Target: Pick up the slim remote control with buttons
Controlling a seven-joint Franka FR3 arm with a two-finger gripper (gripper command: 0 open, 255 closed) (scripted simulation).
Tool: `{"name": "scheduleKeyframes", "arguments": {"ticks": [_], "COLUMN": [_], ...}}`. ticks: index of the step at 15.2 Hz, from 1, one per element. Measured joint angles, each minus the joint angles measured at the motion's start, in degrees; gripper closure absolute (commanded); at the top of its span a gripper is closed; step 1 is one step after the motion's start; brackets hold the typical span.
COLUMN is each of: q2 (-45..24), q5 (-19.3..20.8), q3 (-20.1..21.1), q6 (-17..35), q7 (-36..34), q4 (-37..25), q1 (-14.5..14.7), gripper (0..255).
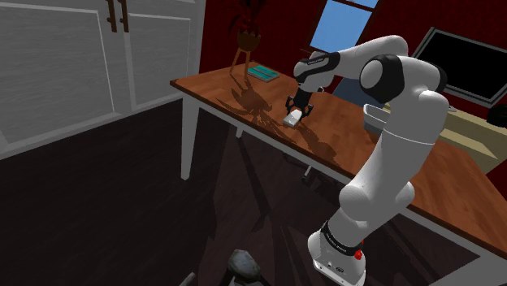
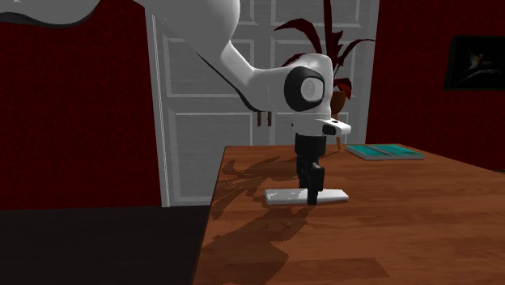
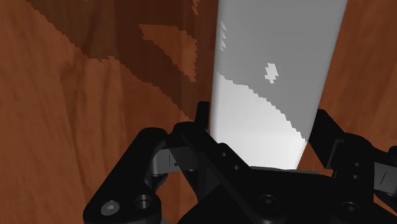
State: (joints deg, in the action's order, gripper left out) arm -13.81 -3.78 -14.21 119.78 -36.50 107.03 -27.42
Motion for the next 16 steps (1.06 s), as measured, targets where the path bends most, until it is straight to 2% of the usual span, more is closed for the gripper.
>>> {"name": "scheduleKeyframes", "arguments": {"ticks": [16], "q2": [3.2], "q5": [1.1], "q3": [-0.3], "q6": [-10.4], "q7": [-0.7], "q4": [-7.3], "q1": [0.2], "gripper": [255]}}
